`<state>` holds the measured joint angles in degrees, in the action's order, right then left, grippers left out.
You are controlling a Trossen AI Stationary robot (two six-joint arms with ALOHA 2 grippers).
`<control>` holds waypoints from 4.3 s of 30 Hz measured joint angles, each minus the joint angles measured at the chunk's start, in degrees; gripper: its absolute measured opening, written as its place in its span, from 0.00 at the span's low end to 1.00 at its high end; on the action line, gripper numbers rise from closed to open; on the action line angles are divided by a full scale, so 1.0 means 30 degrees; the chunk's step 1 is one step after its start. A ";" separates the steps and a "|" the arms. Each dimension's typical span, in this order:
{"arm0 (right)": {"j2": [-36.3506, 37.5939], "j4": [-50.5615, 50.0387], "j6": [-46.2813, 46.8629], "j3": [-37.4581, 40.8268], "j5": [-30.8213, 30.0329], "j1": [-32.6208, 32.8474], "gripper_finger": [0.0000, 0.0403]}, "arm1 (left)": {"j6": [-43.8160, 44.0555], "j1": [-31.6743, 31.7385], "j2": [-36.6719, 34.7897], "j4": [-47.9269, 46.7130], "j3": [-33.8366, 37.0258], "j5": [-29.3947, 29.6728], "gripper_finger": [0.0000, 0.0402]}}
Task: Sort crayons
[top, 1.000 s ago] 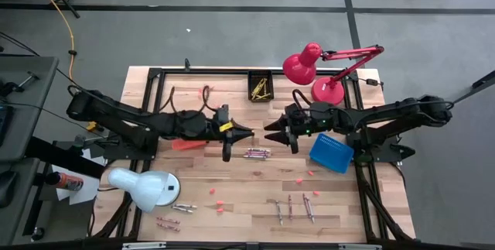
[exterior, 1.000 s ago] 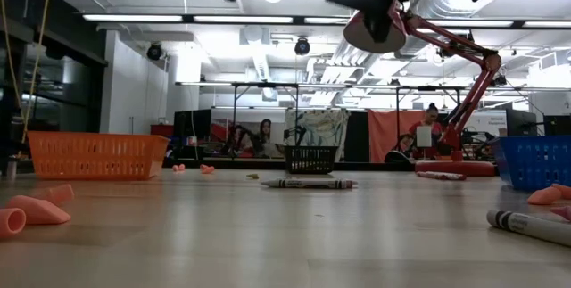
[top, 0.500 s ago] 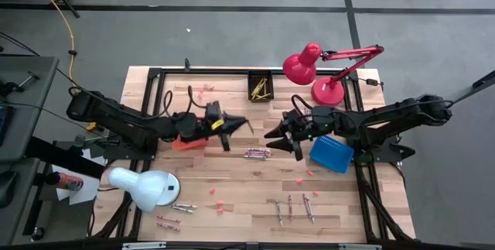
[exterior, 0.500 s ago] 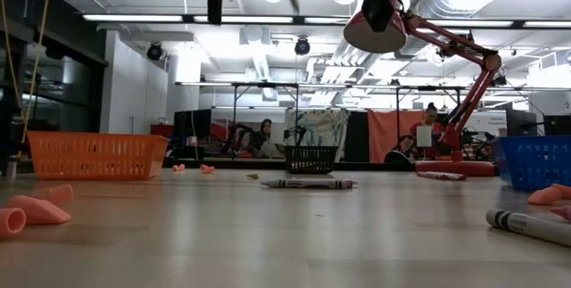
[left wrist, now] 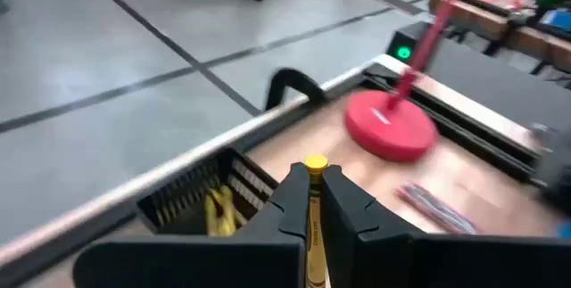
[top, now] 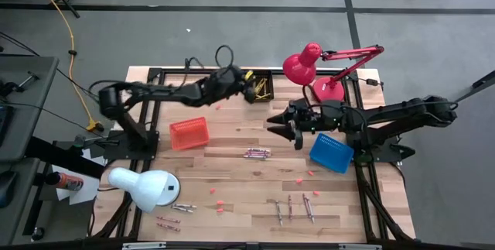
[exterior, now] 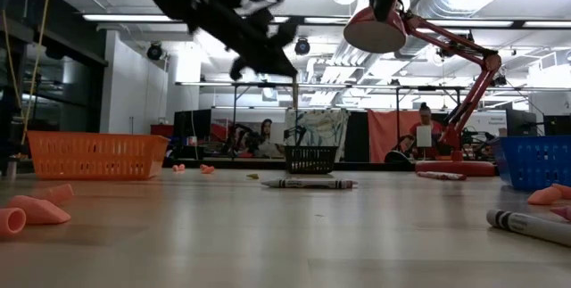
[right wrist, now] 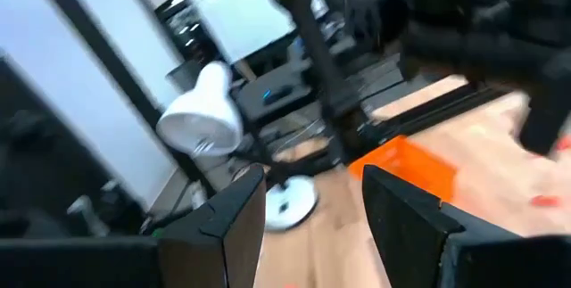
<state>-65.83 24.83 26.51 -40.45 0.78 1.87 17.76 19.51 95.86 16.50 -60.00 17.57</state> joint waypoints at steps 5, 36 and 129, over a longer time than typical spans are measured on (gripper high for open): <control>0.0008 0.0410 0.0062 0.0000 -0.1706 0.0007 0.45 | -0.0611 0.1139 0.2502 0.0126 -0.1824 -0.0346 0.01; -0.0006 0.0364 0.0056 0.0000 -0.1713 0.0015 0.45 | -0.1249 -0.2976 -0.1494 -1.1183 -0.0362 -0.5037 0.45; -0.0327 0.0655 -0.4991 0.0007 -0.6340 -0.0012 0.45 | -0.1654 -0.2538 -0.5348 0.3628 0.4577 -0.8289 0.00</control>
<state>-66.81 26.80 11.54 -40.42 -18.24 1.83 12.80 11.90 79.82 27.39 -46.27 -7.30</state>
